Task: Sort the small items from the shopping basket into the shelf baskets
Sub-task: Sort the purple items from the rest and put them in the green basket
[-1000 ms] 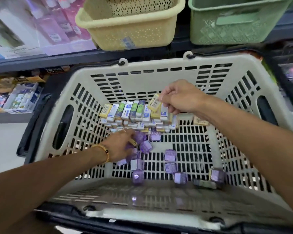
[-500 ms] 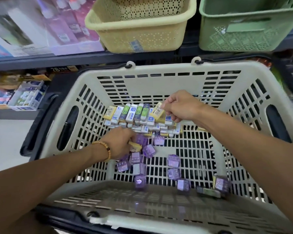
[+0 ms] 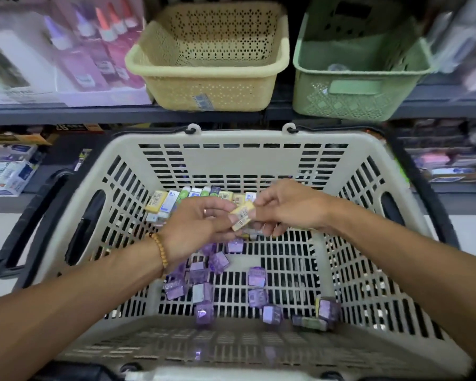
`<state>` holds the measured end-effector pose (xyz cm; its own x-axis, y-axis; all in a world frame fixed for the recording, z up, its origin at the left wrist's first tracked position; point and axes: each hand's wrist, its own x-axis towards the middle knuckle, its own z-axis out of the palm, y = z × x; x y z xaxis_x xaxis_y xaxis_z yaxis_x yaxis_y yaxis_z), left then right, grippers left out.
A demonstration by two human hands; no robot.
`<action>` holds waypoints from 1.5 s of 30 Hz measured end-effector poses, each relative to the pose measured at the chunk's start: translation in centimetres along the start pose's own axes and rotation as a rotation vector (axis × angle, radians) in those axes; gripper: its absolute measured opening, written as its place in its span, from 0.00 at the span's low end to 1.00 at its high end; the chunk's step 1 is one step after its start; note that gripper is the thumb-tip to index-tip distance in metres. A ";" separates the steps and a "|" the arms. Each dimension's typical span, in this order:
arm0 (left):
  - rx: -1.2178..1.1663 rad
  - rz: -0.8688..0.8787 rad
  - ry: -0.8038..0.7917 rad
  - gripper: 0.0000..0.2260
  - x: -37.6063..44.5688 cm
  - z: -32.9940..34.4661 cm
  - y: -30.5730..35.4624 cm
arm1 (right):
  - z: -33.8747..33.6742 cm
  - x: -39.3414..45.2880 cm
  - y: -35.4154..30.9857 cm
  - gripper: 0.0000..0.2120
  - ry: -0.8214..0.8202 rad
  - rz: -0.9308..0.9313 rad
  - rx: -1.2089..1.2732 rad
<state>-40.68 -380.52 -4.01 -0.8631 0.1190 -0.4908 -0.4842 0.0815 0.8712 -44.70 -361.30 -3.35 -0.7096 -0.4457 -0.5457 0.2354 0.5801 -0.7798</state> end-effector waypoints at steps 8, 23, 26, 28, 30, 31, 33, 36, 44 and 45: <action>0.631 0.289 -0.170 0.08 2.5 6.1 -2.1 | -6.7 -5.9 1.2 0.08 0.465 -0.022 0.140; 1.501 0.551 -0.306 0.18 12.0 15.3 -7.1 | -7.9 -6.8 1.1 0.11 0.581 -0.224 0.029; 1.402 0.538 -0.462 0.03 10.4 14.7 -6.4 | -7.7 -6.5 1.3 0.11 0.575 -0.205 -0.003; 1.238 0.356 -0.622 0.05 8.4 13.9 -5.9 | -7.7 -6.4 1.4 0.11 0.572 -0.193 -0.017; 1.106 0.094 -0.782 0.07 6.3 13.0 -6.4 | -7.5 -6.2 1.4 0.10 0.566 -0.179 -0.033; 1.090 0.007 -0.852 0.10 5.4 12.8 -6.8 | -7.3 -6.1 1.4 0.10 0.565 -0.172 -0.044; 1.120 -0.014 -0.931 0.13 3.7 12.8 -8.2 | -7.1 -5.9 1.2 0.11 0.559 -0.167 -0.067; 1.186 0.121 -0.875 0.27 2.9 13.4 -9.9 | -6.9 -5.8 1.0 0.10 0.556 -0.177 -0.072; 1.184 0.235 -0.866 0.27 3.4 13.8 -10.3 | -7.2 -6.0 1.4 0.10 0.549 -0.175 -0.118; 1.174 0.234 -0.851 0.26 3.4 13.8 -10.3 | -7.2 -6.0 1.4 0.09 0.549 -0.174 -0.123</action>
<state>-36.60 -367.36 -14.83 -0.3592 0.7431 -0.5646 0.4030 0.6691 0.6244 -44.94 -352.91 1.04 -0.9787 -0.1419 -0.1483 0.0291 0.6193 -0.7846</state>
